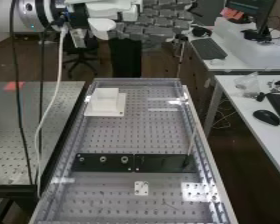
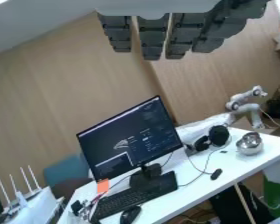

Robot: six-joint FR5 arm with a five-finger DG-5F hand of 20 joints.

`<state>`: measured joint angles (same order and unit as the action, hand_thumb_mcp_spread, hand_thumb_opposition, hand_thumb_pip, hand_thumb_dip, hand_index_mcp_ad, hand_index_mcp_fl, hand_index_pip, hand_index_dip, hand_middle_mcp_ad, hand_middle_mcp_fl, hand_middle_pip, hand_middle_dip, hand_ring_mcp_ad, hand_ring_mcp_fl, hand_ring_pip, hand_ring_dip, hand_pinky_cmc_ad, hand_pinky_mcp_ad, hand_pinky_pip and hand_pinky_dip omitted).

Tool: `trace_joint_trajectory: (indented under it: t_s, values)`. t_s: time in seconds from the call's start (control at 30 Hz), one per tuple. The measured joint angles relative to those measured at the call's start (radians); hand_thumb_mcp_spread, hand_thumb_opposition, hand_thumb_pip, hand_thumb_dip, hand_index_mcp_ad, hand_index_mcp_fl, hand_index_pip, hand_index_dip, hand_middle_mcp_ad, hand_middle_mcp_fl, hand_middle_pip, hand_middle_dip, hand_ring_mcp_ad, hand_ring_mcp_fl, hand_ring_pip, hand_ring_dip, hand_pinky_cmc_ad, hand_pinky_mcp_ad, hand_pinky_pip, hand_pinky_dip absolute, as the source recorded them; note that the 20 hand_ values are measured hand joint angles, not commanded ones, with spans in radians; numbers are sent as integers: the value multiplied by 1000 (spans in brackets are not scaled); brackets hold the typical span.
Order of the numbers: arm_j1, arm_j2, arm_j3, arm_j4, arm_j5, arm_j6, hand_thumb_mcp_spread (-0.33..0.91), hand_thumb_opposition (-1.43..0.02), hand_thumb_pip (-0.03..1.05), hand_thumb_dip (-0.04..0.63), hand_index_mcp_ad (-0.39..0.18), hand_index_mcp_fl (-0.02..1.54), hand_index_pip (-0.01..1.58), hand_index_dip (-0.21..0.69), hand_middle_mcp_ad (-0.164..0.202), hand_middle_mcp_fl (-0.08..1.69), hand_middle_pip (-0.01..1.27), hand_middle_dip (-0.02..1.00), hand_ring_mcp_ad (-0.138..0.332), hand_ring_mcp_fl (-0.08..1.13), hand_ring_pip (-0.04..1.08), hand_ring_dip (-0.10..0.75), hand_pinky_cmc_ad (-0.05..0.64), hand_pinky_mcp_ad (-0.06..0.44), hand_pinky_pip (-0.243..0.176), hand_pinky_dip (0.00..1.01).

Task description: Grab the chopstick and place it in the clear container

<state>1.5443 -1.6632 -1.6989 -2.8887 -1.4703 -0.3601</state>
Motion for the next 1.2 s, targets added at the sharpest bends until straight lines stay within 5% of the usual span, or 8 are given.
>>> trace_joint_trajectory:
  t_s: [0.1, 0.23, 0.4, 0.5, 0.63, 0.93, 1.2]
  values:
    - [-8, -35, -4, 30, 12, 55, -12, -3, 5, 5, -44, 23, 19, 17, 59, 38, 23, 37, 54, 14, 12, 31, 47, 35, -10, 21]
    - [-33, -84, 6, 53, 6, 107, 253, -272, 464, 133, -63, 367, 23, 164, 58, 351, 86, 188, 52, 35, 58, 87, 101, 86, 3, 47]
    - [-84, -165, 46, 64, -21, 162, 382, -569, 445, 244, -112, 456, 37, 459, 58, 457, 106, 475, 54, 65, 75, 188, 265, 197, 14, 105]
    - [-110, -210, 81, 57, -42, 176, 396, -668, 473, 253, -113, 511, 38, 546, 58, 545, 106, 581, 52, 87, 96, 209, 333, 248, 12, 120]
    - [-133, -250, 114, 51, -70, 190, 396, -738, 503, 257, -120, 524, 38, 597, 63, 579, 103, 630, 87, 96, 96, 209, 382, 278, 12, 122]
    - [-169, -343, 192, 76, -89, 259, 394, -785, 545, 305, -122, 503, 51, 637, 61, 578, 108, 750, 84, 115, 103, 288, 426, 298, 14, 138]
    - [-181, -419, 254, 113, -61, 368, 415, -801, 559, 339, -122, 489, 65, 625, 61, 572, 110, 768, 86, 147, 105, 302, 426, 295, 12, 138]
